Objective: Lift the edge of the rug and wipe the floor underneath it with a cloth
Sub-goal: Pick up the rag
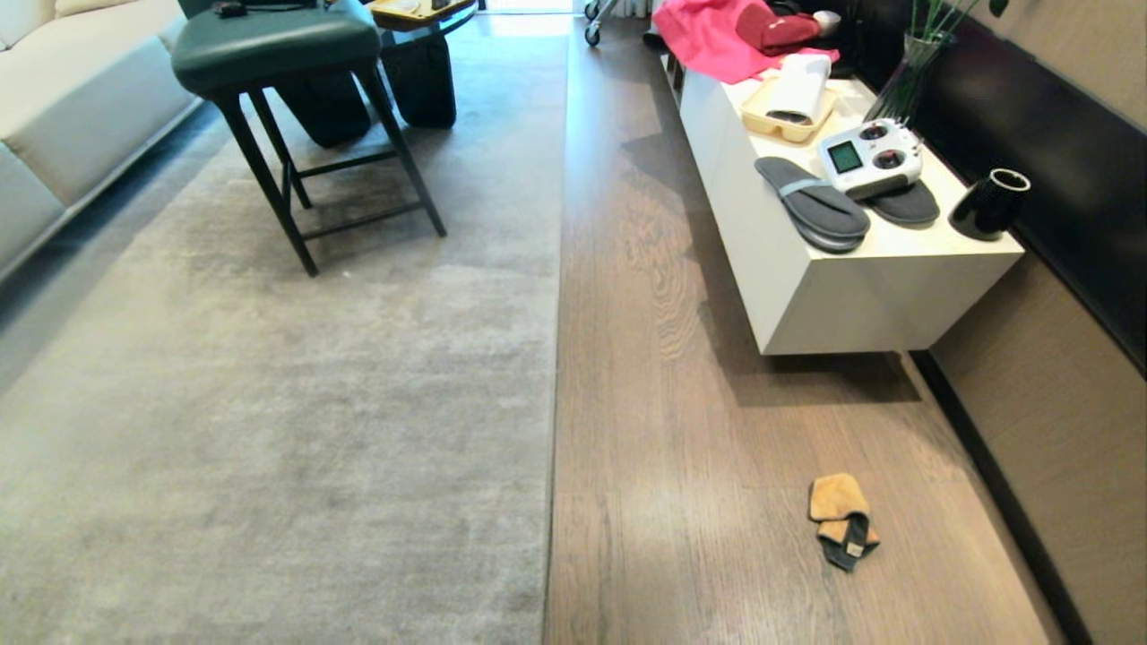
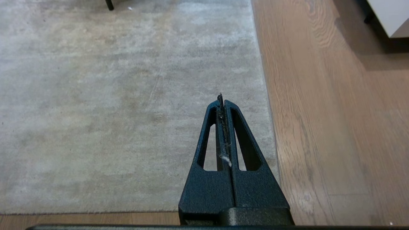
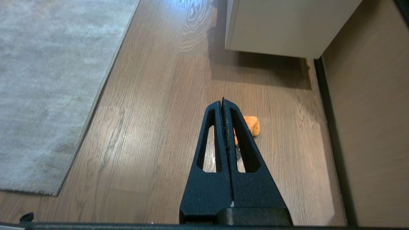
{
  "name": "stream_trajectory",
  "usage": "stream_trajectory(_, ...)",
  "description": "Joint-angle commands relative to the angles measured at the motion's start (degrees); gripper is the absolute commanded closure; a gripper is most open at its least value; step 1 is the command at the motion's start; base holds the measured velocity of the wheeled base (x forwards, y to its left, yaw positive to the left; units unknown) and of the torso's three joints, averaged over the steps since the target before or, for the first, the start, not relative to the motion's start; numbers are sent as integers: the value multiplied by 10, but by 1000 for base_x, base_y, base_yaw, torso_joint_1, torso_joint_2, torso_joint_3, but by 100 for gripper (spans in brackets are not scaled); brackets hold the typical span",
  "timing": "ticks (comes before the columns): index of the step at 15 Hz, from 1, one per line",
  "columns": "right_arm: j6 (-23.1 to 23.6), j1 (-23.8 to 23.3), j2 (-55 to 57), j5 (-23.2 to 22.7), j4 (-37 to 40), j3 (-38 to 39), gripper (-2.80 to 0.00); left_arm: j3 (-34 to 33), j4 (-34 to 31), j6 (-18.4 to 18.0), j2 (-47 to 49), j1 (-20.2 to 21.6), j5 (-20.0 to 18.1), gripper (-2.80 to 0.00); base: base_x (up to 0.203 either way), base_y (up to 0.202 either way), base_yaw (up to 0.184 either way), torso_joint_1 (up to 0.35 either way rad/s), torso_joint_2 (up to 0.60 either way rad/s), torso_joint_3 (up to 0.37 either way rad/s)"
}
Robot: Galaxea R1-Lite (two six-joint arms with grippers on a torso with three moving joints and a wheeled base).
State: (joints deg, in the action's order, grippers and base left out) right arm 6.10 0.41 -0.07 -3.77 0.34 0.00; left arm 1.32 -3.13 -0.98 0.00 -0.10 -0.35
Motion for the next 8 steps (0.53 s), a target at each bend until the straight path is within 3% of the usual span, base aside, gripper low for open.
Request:
stream_trajectory(1, 1, 0, 1, 0, 0, 0, 0, 0, 0, 0, 0, 0, -1, 0, 0, 0, 0, 7, 2, -201)
stream_trajectory(8, 1, 0, 1, 0, 0, 0, 0, 1, 0, 0, 0, 0, -1, 0, 0, 0, 0, 4, 0, -199)
